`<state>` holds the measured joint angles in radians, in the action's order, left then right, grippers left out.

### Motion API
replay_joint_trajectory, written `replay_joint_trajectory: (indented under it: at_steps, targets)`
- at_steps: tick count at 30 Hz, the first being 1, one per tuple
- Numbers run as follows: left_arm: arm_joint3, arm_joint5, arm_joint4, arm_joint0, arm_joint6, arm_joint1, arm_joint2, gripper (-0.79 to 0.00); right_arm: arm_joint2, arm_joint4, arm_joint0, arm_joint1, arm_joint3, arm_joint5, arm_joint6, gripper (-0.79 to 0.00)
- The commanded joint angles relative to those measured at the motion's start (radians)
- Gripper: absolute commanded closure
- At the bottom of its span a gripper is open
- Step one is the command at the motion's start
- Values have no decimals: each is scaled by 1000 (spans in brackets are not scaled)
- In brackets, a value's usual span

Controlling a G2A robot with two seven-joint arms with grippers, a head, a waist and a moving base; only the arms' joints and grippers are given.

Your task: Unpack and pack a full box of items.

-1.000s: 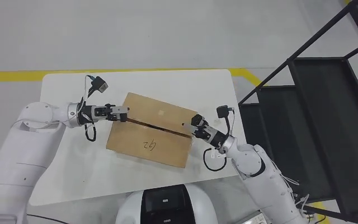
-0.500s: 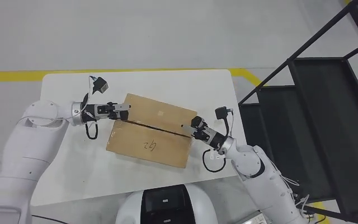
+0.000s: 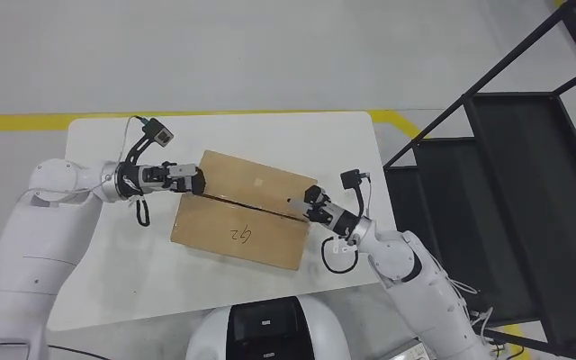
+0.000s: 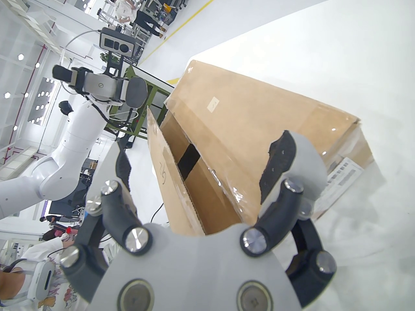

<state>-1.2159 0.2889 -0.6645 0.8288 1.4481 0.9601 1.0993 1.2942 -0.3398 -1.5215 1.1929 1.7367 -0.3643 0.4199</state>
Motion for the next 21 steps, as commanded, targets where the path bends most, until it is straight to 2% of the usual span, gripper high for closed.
replay_joint_trajectory:
  at_steps: [1, 3, 14, 21]
  targets:
    - [2, -20, 55, -2, 5, -4, -2, -785, -2, 1, 3, 0, 1, 3, 2, -785]
    - [9, -48, 83, -2, 14, -6, -6, -785, -2, 1, 5, -1, 1, 5, 4, -785]
    - [54, -57, 222, -22, -83, 0, -38, -785, -1, 5, 1, -4, 8, 14, 4, -785]
    - [66, -53, 250, -37, -94, 5, -53, -785, 24, -4, -45, -11, 71, -6, -7, -785]
